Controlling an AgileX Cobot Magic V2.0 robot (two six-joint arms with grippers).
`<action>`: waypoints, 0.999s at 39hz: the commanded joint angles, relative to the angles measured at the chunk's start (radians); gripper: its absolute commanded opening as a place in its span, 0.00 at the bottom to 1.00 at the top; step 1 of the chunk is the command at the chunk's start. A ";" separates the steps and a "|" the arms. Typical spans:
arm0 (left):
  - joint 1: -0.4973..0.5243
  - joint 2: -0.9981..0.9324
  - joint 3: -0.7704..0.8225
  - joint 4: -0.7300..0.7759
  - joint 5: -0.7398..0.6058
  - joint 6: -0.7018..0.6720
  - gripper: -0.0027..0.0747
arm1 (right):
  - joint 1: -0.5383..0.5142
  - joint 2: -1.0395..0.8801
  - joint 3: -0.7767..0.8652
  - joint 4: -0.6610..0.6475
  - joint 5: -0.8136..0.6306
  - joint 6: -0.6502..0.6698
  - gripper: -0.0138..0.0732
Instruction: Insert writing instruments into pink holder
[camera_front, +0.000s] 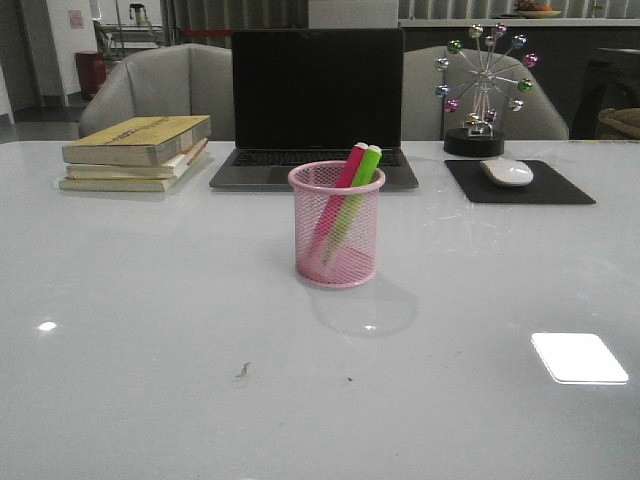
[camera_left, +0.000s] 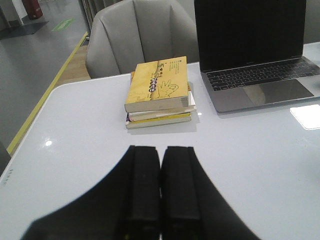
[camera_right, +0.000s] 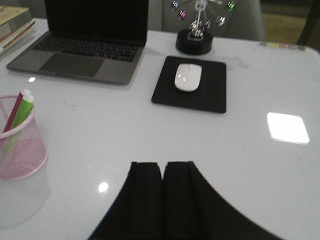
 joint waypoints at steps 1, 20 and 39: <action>0.001 -0.012 -0.030 -0.002 -0.079 -0.002 0.16 | 0.018 -0.067 0.012 0.010 -0.157 -0.008 0.23; 0.001 -0.012 -0.030 -0.002 -0.079 -0.002 0.16 | 0.033 -0.342 0.225 0.029 -0.098 -0.008 0.23; 0.001 -0.012 -0.030 -0.002 -0.079 -0.002 0.16 | 0.033 -0.545 0.400 -0.575 -0.106 0.575 0.23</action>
